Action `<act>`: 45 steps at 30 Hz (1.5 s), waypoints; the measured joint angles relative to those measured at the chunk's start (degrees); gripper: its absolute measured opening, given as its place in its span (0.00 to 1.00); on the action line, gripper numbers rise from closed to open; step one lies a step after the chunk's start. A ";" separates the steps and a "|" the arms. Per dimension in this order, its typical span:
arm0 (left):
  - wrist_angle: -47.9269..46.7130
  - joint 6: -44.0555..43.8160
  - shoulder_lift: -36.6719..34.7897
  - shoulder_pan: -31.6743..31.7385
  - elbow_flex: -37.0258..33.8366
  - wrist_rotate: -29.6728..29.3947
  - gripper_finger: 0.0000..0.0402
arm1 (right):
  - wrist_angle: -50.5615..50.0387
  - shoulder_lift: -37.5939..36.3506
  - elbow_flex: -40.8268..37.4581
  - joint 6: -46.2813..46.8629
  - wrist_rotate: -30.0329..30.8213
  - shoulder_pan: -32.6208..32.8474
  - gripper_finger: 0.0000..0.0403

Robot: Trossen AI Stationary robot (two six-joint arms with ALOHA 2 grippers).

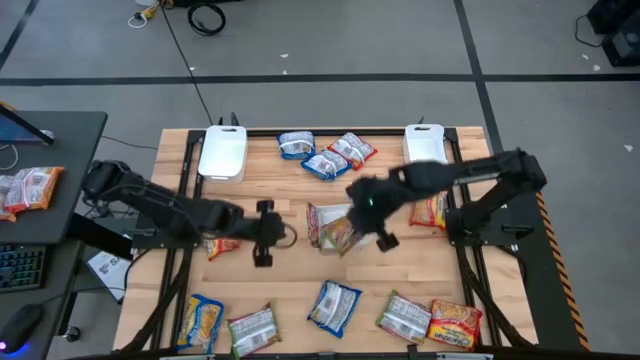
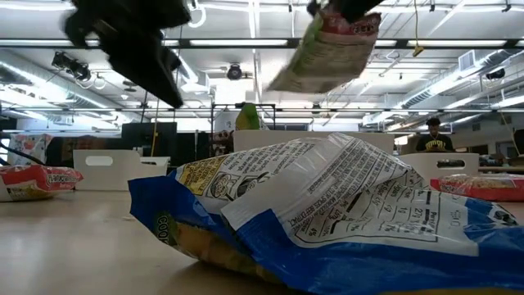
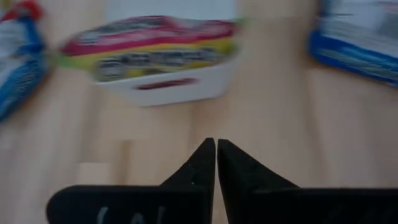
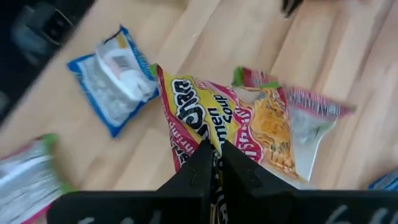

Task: Sort Maruchan noodles
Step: Put the green noodle pack into the bottom white bin

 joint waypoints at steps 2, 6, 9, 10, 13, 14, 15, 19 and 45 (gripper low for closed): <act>0.18 1.28 0.00 3.19 0.00 0.00 0.06 | -4.09 1.03 1.42 -0.94 -3.06 -3.86 0.05; 0.37 0.45 0.00 7.99 0.00 0.01 0.06 | -12.64 5.52 4.94 -5.95 -3.68 -9.34 0.05; 0.48 -1.06 0.00 9.56 -0.05 0.05 0.06 | -17.30 10.15 7.36 -9.28 -4.77 -11.77 0.05; 1.22 -1.59 0.00 9.74 -0.37 0.05 0.06 | -18.50 11.65 8.17 -10.56 -5.75 -12.26 0.05; 4.41 -1.66 0.00 9.83 -2.04 0.07 0.06 | -20.94 16.03 10.10 -14.80 -8.66 -13.13 0.05; 6.14 -1.70 0.00 9.78 -2.86 0.08 0.06 | -21.17 17.39 10.54 -16.21 -9.14 -13.26 0.05; 8.20 -1.67 0.00 9.76 -3.85 0.09 0.06 | -21.10 18.69 10.90 -17.42 -9.52 -13.34 0.05; 16.34 -1.62 0.13 9.78 -8.53 0.09 0.06 | -21.13 23.27 12.94 -21.19 -11.81 -13.42 0.05; 52.59 5.86 22.45 13.24 -10.06 8.00 0.06 | -2.71 31.72 16.56 -19.42 -34.08 -11.70 0.05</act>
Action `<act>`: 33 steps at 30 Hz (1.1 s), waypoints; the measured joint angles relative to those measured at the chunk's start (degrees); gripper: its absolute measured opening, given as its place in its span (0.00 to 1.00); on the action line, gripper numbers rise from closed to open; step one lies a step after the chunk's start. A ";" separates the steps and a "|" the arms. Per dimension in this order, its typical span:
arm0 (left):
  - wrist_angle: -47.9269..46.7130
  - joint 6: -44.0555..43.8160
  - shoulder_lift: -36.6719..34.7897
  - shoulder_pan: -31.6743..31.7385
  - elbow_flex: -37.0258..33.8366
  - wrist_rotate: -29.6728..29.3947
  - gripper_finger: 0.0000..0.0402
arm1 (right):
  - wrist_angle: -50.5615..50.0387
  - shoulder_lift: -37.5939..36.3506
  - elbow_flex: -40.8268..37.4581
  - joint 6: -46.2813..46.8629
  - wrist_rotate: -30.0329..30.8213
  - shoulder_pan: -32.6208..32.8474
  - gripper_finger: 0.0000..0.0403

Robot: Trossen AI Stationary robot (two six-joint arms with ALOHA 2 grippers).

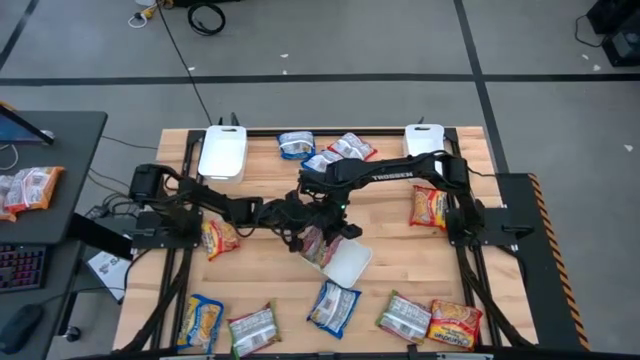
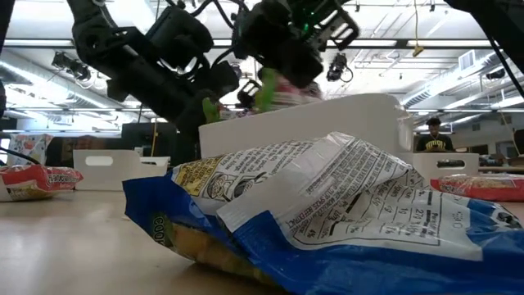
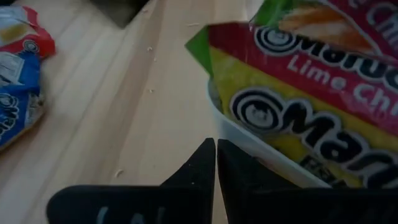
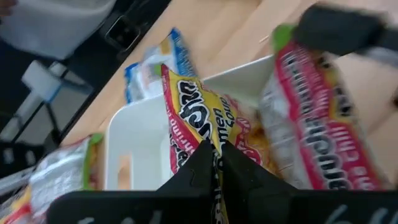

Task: Sort Maruchan noodles
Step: Put the green noodle pack into the bottom white bin

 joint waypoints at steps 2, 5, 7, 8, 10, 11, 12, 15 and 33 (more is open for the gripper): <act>0.22 0.01 0.02 -0.02 0.59 0.01 0.06 | 2.60 -0.01 -0.03 3.23 0.00 -0.03 0.05; 0.15 0.46 -0.43 -0.02 0.59 0.05 0.06 | 7.39 -0.01 -0.77 8.49 0.18 -0.03 0.05; -0.77 0.47 -0.51 -0.04 0.68 0.12 0.06 | 10.23 -0.01 -1.80 11.59 0.20 -0.03 0.05; -1.53 0.47 -0.64 -0.04 0.68 0.35 0.06 | 11.83 -0.01 -2.46 12.83 0.17 -0.03 0.05; -3.43 0.46 -0.91 -0.09 0.68 0.55 0.06 | 15.05 -0.10 -4.16 15.53 0.17 -0.03 0.05; -4.84 0.46 -1.35 -0.09 0.64 0.52 0.06 | 16.65 -0.14 -5.07 16.65 0.25 -0.03 0.05; -6.04 0.46 -1.76 -0.09 0.61 0.48 0.06 | 17.74 -0.14 -5.75 17.39 0.81 -0.03 0.05; -11.76 0.69 -4.24 -0.08 0.59 0.05 0.06 | 20.49 -0.14 -7.14 18.90 3.69 0.39 0.05; -26.35 -1.79 -11.51 -1.33 0.57 -3.05 0.06 | 26.60 -0.86 -7.41 15.96 26.89 3.15 0.23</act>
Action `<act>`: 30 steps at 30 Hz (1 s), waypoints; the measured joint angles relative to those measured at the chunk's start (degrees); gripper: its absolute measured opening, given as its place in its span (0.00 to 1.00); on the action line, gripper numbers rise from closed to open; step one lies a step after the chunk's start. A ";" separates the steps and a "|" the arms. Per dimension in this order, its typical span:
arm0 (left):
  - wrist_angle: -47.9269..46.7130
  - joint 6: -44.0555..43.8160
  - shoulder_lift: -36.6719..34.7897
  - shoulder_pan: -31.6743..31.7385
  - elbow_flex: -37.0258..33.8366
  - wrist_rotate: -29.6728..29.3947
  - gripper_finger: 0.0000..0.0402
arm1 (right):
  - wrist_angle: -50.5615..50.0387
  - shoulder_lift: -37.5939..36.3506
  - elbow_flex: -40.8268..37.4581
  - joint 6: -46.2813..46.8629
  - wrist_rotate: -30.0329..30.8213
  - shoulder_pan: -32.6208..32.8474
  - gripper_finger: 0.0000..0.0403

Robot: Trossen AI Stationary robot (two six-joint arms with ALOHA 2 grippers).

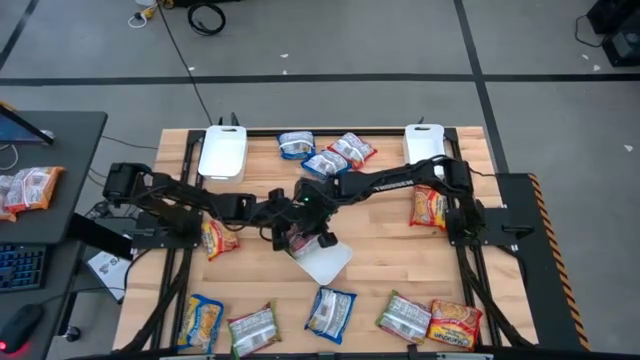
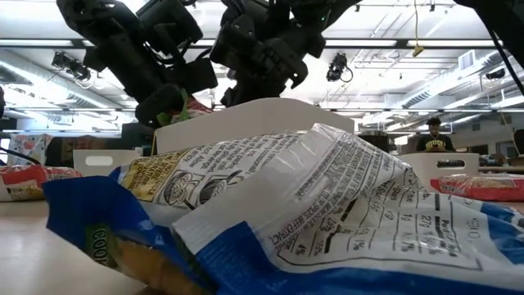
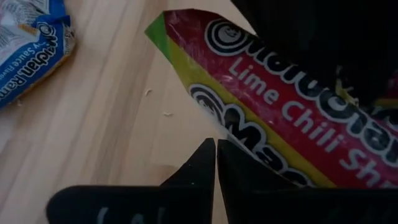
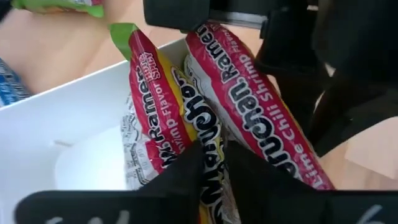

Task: Sort Maruchan noodles
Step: Put the green noodle pack into the bottom white bin

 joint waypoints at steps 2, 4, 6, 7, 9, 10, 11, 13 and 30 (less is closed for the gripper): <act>0.28 -0.08 0.05 0.03 0.00 -0.06 0.06 | -0.36 -0.44 -0.02 -0.17 2.77 0.44 0.26; 0.68 -0.20 0.05 0.04 0.00 -0.12 0.06 | -1.17 -1.46 -0.07 -0.23 5.19 0.96 0.28; 0.80 -0.20 0.05 0.04 0.02 -0.07 0.06 | -2.08 -2.94 -0.10 0.14 7.81 1.48 0.30; 0.80 -0.28 0.05 0.03 0.02 0.03 0.06 | -2.51 -3.85 -0.09 0.50 9.31 1.73 0.31; 1.01 -0.78 0.05 -0.03 0.03 0.27 0.06 | -4.04 -5.55 -0.09 1.38 12.67 2.75 0.31; 1.02 -0.88 0.05 -0.04 0.04 0.45 0.06 | -4.89 -6.33 -0.09 1.97 14.41 3.46 0.31; 1.02 -0.98 0.05 -0.04 0.07 0.63 0.06 | -5.88 -6.93 -0.09 2.94 16.52 4.24 0.31; 0.97 -1.09 0.05 -0.04 0.09 1.62 0.06 | -8.40 -8.03 -0.09 4.77 19.03 6.10 0.31; 1.03 -5.81 0.08 -0.04 0.09 12.52 0.06 | -12.92 -7.72 -10.43 32.63 17.38 14.01 0.31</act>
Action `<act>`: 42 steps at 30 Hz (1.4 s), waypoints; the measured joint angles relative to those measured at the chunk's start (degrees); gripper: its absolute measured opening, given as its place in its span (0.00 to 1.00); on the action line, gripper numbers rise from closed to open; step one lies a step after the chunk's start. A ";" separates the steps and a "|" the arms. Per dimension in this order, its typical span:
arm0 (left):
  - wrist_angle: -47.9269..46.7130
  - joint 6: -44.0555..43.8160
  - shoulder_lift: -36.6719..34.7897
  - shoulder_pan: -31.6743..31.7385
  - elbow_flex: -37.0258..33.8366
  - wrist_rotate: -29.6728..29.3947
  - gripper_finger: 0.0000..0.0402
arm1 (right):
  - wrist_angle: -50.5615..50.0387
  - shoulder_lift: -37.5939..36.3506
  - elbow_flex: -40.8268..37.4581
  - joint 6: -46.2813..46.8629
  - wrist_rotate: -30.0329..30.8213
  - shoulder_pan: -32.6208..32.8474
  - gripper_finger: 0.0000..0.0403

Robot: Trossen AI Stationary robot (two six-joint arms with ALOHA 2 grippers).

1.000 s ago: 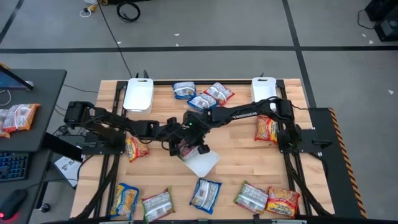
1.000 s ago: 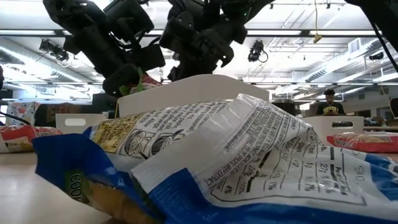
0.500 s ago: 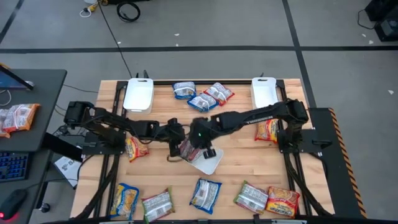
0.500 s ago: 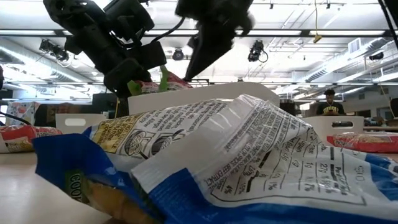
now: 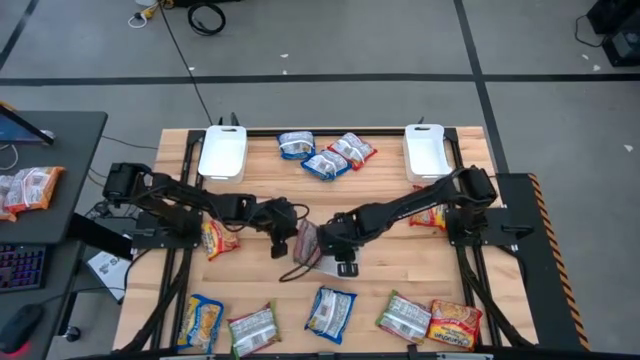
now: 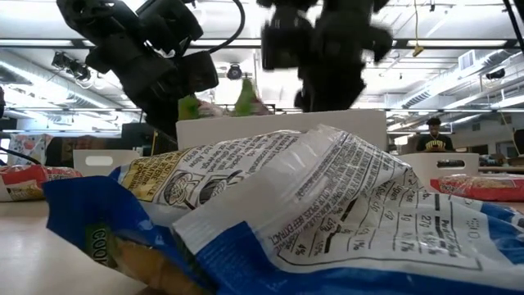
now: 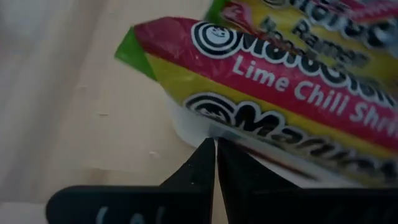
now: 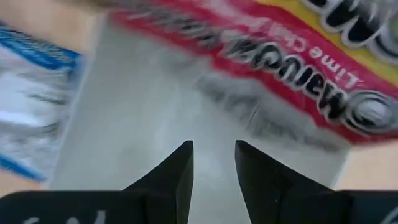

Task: Sort Maruchan noodles
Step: Put the green noodle pack into the bottom white bin

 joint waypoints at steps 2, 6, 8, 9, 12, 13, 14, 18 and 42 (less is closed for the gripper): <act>0.10 -0.01 0.00 -0.08 0.00 1.33 0.06 | 3.65 0.60 -0.91 0.58 2.41 -0.49 0.31; -0.05 0.07 0.00 -0.89 0.00 1.28 0.06 | 10.03 0.66 -1.18 -1.71 8.80 -1.10 0.31; -0.51 0.08 0.00 -0.92 -0.09 0.99 0.06 | 12.07 0.58 -1.22 -3.82 10.45 -1.29 0.31; -0.78 0.09 0.00 -0.92 -0.09 0.75 0.06 | 12.46 0.55 -1.02 -4.66 10.58 -1.39 0.31; -2.34 0.34 0.02 -0.92 -0.09 -1.16 0.06 | 13.80 0.45 -0.63 -5.84 10.55 -1.84 0.31; -2.51 0.61 0.02 -0.86 -0.09 -1.86 0.06 | 13.74 0.38 -0.61 -5.84 10.35 -2.02 0.31; -2.50 0.99 0.00 -0.81 -0.09 -2.36 0.06 | 13.40 0.37 -0.61 -5.81 10.10 -2.14 0.31; -2.15 2.13 -0.15 -0.79 -0.07 -4.17 0.06 | 11.77 0.37 -0.61 -5.81 9.57 -2.21 0.31; -27.18 -15.64 -18.28 -5.35 0.02 5.46 0.31 | 1.19 -2.50 2.15 -6.93 13.89 0.36 0.31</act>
